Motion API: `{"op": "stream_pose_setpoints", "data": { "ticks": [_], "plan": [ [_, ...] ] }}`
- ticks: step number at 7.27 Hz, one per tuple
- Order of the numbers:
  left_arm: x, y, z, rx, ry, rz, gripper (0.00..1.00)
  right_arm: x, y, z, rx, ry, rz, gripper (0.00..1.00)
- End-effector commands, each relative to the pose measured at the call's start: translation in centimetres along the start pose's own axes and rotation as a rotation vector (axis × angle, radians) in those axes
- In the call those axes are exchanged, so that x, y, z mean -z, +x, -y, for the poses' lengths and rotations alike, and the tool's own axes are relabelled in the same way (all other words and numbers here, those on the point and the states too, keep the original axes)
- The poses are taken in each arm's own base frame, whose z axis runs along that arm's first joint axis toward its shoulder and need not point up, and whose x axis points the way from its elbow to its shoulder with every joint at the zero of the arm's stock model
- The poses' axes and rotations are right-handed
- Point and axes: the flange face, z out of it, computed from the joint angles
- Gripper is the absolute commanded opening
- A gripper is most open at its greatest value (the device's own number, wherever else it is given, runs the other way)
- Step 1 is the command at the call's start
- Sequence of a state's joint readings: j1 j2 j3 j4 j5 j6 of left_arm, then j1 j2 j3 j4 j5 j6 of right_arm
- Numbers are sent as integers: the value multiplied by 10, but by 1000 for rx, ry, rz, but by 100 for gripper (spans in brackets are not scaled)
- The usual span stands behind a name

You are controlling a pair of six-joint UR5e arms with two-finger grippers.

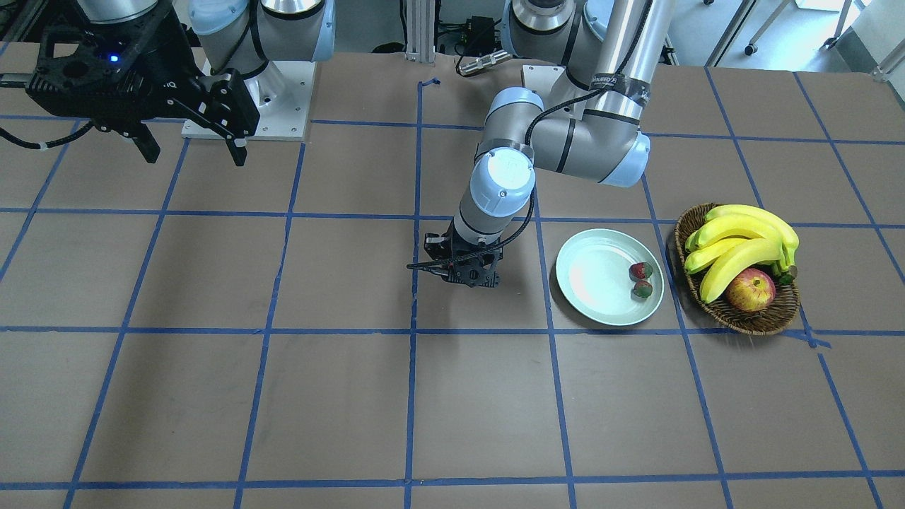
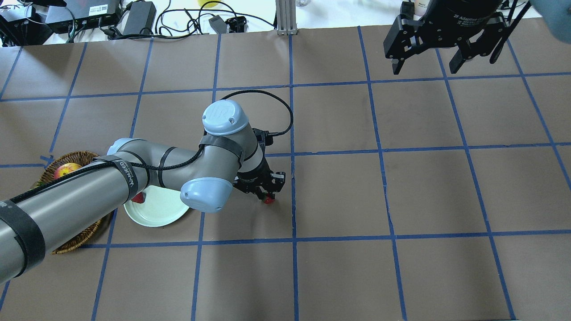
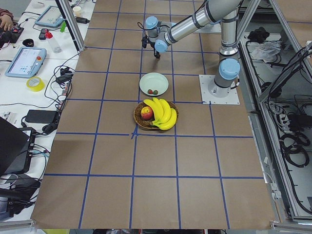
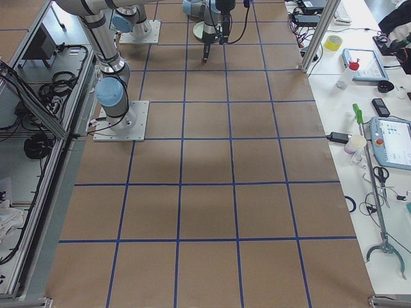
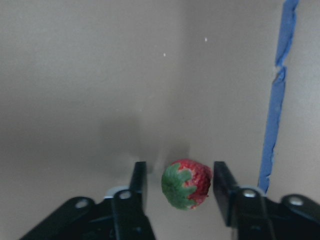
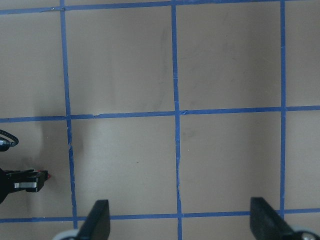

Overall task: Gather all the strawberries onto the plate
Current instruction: 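Carry it over the plate with the left gripper and release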

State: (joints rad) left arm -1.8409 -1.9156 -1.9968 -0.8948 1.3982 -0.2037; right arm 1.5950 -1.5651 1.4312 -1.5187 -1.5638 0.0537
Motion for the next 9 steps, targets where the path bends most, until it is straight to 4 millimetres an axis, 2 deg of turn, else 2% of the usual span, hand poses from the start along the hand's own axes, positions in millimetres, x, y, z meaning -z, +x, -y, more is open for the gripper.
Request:
{"op": "stream_pose_setpoints", "data": {
  "ticks": [1, 2, 3, 4, 5, 6, 7, 9],
  "plan": [
    [35, 4, 17, -7, 59, -9, 0, 1, 0, 0, 2, 1, -1, 100],
    [74, -4, 40, 21, 60, -8, 0, 1, 0, 0, 2, 1, -1, 100],
    [118, -43, 68, 36, 10, 30, 0, 0, 0, -1, 2, 0, -1, 100],
    [142, -80, 78, -32, -20, 87, 0, -1, -1, 0, 2, -1, 1, 100],
    [141, -117, 82, -58, -48, 148, 0, -2, -1, 0, 3, -2, 1, 100],
    [130, -161, 80, -43, -95, 162, 0, -1, 1, 0, 0, -1, -1, 100],
    [122, -212, 82, -49, -119, 136, 0, -1, 0, 0, 2, -1, -1, 100],
    [113, -241, 80, -19, -149, 144, 0, 0, 0, 0, 2, 1, -1, 100]
  ]
}}
